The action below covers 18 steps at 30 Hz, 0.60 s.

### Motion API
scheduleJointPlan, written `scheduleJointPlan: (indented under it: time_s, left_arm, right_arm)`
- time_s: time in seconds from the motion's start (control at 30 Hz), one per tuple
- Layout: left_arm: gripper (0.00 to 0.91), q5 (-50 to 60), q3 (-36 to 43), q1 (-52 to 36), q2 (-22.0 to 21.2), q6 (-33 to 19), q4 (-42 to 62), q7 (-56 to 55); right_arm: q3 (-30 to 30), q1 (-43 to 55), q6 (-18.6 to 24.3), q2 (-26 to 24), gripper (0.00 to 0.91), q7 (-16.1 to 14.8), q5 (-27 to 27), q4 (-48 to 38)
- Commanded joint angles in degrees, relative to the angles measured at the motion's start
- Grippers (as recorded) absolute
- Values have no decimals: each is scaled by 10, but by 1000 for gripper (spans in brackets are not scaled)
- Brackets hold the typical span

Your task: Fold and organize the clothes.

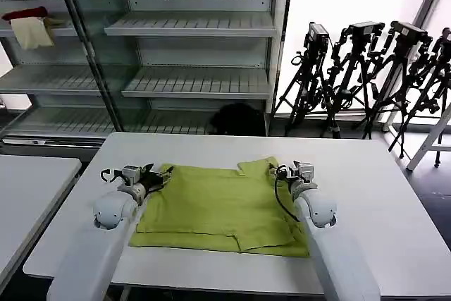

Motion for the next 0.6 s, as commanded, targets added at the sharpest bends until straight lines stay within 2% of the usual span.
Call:
scheduleJointPlan:
  time_s: [0.03, 0.1, 0.13, 0.2, 0.23, 0.27, 0.33, 0.6]
  left_arm:
    - [494, 13, 3, -1, -1, 2, 7, 4]
    - [403, 14, 2, 2, 0, 2, 4, 6]
    - [353, 14, 2, 2, 0, 2, 4, 6]
    - [322, 14, 2, 6, 0, 2, -1, 7]
    - [212, 14, 2, 7, 0, 2, -2, 8]
    - [101, 14, 2, 7, 0, 2, -3, 8]
    - [10, 14, 3, 9, 0, 3, -5, 11]
    - [0, 15, 3, 13, 2, 3, -13, 20]
  right_arm:
    - [-3, 3, 0, 4, 715, -10, -21, -15]
    - [-5, 4, 0, 4, 574, -15, -23, -16]
    - [-7, 4, 0, 4, 433, -16, -23, -16]
    - [-8, 4, 0, 4, 262, -18, -23, -12]
    - [-8, 4, 0, 4, 81, -19, -22, -11]
    - [-8, 4, 0, 4, 0, -19, -22, -10]
    - [-8, 3, 0, 4, 0, -23, -21, -7]
    - [-4, -3, 0, 4, 0, -28, -17, 9]
